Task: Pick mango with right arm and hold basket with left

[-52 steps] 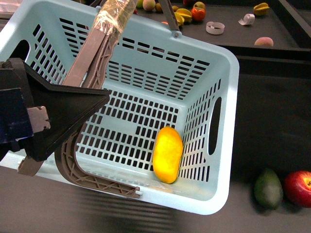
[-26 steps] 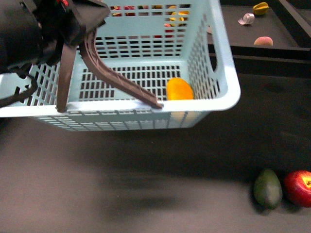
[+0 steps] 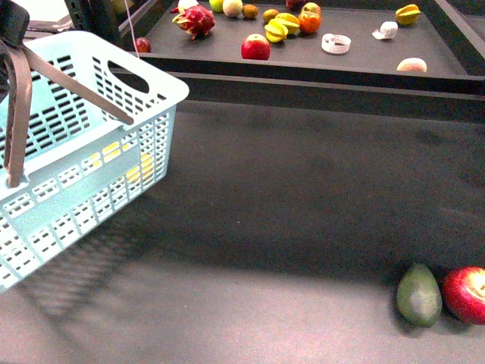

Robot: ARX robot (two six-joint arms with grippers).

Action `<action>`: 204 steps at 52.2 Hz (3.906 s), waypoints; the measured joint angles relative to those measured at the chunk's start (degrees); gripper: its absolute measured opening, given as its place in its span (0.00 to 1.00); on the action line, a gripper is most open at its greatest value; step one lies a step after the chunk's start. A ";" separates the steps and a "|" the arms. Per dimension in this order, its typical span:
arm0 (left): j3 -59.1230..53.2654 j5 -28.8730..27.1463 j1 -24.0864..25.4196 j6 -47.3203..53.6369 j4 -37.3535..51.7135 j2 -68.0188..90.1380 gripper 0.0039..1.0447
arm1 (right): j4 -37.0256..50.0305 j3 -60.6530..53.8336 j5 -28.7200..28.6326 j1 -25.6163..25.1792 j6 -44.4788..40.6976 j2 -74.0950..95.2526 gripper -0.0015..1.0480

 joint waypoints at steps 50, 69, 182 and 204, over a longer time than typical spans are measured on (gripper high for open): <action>10.75 -8.66 1.99 -16.90 -4.48 13.62 0.11 | 0.00 0.00 -0.02 0.00 0.00 -0.02 0.92; 10.51 3.87 3.72 -19.91 -0.50 13.20 0.70 | 0.00 0.00 -0.02 0.00 0.00 0.00 0.92; -41.13 23.71 9.09 58.97 -18.78 -79.32 0.04 | 0.00 0.00 -0.02 -0.02 0.00 0.00 0.92; -41.13 23.71 9.09 58.99 -28.44 -89.13 0.04 | 0.00 0.00 -0.02 -0.02 0.00 0.00 0.92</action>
